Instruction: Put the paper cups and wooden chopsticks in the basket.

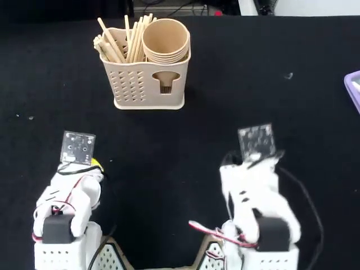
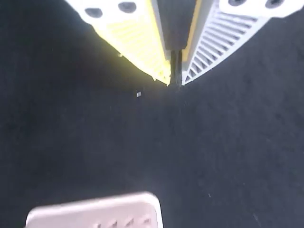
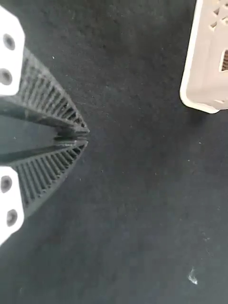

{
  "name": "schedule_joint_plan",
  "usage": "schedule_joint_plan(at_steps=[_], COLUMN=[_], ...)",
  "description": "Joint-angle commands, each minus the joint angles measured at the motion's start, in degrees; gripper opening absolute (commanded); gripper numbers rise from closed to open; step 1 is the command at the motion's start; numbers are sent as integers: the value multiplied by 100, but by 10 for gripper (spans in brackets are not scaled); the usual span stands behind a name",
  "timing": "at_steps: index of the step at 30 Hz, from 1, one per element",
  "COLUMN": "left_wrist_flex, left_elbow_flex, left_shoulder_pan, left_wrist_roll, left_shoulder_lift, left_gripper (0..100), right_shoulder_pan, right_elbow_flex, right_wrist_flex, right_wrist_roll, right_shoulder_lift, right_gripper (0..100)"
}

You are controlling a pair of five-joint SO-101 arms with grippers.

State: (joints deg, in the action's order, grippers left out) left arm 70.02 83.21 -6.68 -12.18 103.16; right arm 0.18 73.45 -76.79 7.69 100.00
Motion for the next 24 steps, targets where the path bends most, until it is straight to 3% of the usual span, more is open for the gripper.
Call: schedule_joint_plan(at_steps=[1, 12, 24], left_wrist_flex=[18, 290, 299], left_elbow_flex=[303, 1411, 1411], left_shoulder_pan=[13, 31, 40], left_wrist_roll=[-70, -70, -97], left_shoulder_lift=[105, 123, 123], left_gripper=[50, 49, 48], right_shoulder_pan=[70, 211, 211], right_elbow_flex=[752, 2378, 2325], right_wrist_flex=[-132, 413, 352], right_wrist_roll=[-70, -457, -431], right_shoulder_lift=[980, 479, 505], right_gripper=[18, 16, 15])
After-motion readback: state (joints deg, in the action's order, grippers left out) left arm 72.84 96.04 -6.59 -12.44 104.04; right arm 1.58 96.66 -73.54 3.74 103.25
